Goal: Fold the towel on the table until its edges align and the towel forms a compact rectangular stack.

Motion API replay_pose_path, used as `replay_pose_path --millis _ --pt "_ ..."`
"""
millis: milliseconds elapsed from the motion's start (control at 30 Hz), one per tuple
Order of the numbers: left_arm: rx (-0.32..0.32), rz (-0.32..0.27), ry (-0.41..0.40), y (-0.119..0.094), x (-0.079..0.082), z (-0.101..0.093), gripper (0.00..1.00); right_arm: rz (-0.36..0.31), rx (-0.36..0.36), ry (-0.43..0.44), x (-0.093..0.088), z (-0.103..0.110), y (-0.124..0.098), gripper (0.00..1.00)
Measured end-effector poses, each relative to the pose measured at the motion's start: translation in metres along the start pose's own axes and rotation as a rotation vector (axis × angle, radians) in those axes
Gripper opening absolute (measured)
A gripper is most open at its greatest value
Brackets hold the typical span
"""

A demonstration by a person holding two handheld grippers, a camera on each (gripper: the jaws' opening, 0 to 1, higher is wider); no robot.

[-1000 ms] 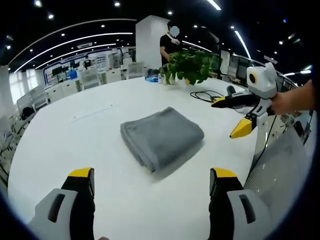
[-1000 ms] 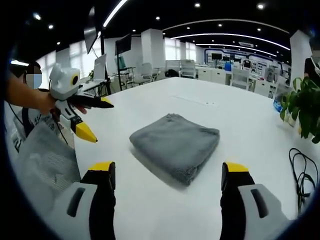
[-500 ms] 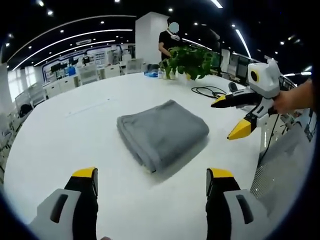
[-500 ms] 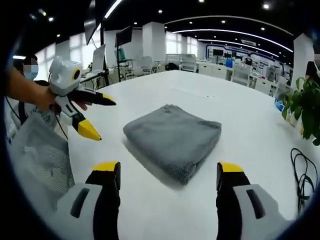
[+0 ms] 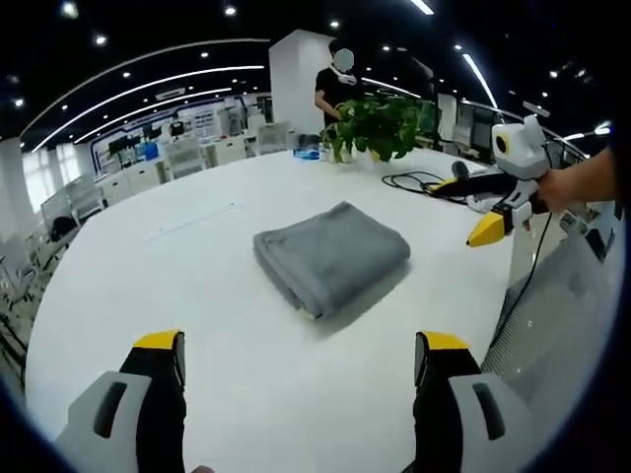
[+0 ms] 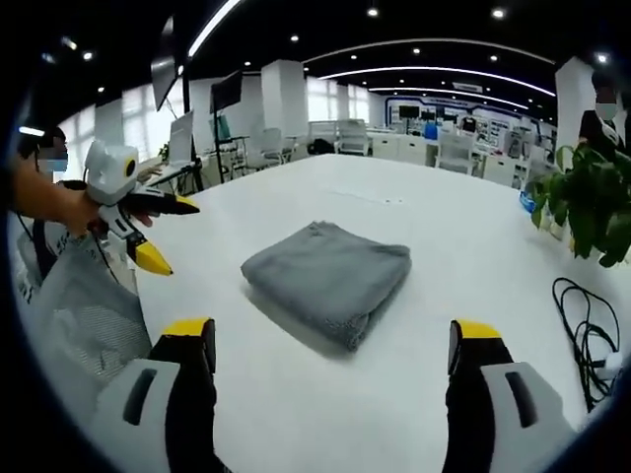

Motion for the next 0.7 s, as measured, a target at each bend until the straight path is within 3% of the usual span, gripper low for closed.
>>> replay_pose_path --millis 700 --pt "0.003 0.003 -0.019 -0.02 -0.011 -0.009 0.99 -0.005 0.012 -0.017 -0.009 0.019 -0.013 0.99"
Point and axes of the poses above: the point that each gripper's makers call its tool centre point, and the gripper's own axes: y roughly forward along the fingers, z roughly to its left, x roughly out of its top, the point moved 3 cm from there along -y, roughly backward along the fingers, and after that the axes turned 3 degrees about -x, right-handed, at the moved point
